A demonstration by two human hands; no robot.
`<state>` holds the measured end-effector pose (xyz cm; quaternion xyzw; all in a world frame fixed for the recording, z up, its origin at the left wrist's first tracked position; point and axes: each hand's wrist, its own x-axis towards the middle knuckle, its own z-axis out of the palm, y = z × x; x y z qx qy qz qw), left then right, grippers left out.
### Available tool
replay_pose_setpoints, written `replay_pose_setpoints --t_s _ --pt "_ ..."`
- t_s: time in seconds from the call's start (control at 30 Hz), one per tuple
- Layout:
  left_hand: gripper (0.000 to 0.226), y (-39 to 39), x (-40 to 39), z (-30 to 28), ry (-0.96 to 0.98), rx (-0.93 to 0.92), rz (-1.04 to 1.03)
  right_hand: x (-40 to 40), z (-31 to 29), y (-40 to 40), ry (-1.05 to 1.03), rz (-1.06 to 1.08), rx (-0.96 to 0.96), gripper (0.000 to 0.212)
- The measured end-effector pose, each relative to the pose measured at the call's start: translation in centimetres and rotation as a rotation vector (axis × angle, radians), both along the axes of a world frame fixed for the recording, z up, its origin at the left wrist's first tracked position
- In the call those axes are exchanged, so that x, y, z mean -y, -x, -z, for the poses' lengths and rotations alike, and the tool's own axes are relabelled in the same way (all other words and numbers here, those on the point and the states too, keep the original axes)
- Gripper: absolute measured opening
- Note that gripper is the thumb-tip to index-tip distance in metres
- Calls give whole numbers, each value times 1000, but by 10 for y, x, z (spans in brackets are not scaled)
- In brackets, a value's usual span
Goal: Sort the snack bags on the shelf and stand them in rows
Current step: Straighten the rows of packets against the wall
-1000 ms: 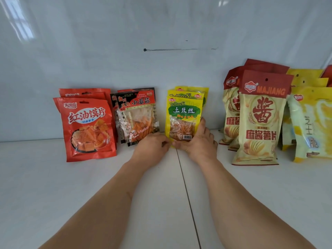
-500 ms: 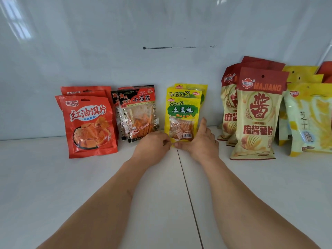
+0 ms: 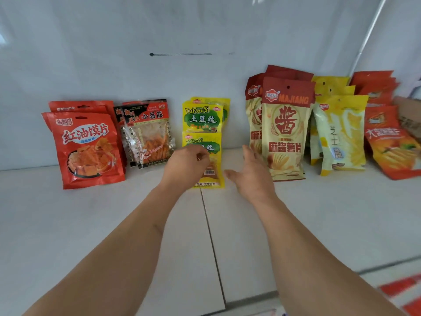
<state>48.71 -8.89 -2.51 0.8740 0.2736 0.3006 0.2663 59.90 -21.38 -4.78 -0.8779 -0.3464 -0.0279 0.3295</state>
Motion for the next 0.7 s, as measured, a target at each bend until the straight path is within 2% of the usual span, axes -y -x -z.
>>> replay_pose_setpoints --t_s 0.13,0.2,0.27,0.47,0.6,0.7 --pt "17 -25 36 -8 71 48 -14 38 -4 -17 -137 38 95 61" --pt "15 -42 52 -9 126 82 -36 59 -5 -30 -242 109 193 55" --pt "16 -59 67 -11 227 148 -60 78 -3 -51 -273 176 219 68" --pt "59 -108 94 -10 500 264 -102 94 7 -105 -191 90 -166 132" --pt "75 -132 100 -4 616 284 -103 83 8 -125 -149 42 -345 157" --pt "78 -146 102 -3 666 302 -75 77 9 -140 -174 10 -416 165"
